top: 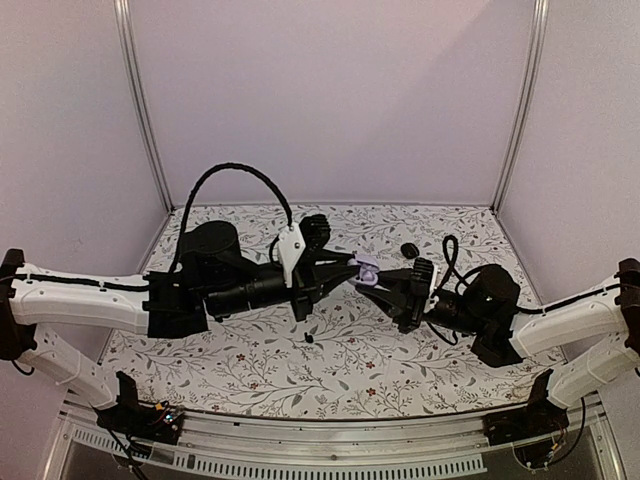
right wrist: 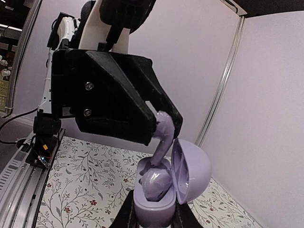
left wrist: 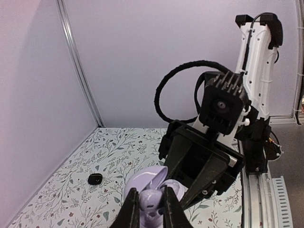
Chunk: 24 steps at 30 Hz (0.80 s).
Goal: Insert the wireless bluetooth earbuds into the charging case
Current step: Insert the left earbud into the left side groove of the charging case.
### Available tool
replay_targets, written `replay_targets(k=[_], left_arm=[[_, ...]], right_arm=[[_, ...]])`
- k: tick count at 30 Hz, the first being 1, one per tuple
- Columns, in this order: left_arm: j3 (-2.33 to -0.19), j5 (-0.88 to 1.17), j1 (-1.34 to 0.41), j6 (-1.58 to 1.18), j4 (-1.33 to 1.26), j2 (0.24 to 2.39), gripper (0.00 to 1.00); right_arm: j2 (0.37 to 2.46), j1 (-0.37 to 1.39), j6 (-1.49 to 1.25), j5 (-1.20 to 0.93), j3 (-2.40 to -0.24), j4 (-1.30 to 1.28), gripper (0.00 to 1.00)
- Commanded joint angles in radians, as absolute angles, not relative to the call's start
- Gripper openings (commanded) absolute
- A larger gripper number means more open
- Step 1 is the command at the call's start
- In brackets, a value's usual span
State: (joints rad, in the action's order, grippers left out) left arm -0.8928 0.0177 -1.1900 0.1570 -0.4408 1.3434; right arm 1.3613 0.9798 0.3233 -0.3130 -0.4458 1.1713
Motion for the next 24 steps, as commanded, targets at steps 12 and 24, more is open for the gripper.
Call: replay_targets(k=[12, 24], left_arm=[[-0.909, 0.026, -1.189, 0.157, -0.445, 1.370, 0.00], [-0.908, 0.051, -1.190, 0.152, -0.452, 1.377, 0.00]], right_arm=[[1.389, 0.989, 0.219, -0.306, -0.489, 1.253, 0.00], [1.407, 0.989, 0.191, -0.296, -0.508, 1.261, 0.00]])
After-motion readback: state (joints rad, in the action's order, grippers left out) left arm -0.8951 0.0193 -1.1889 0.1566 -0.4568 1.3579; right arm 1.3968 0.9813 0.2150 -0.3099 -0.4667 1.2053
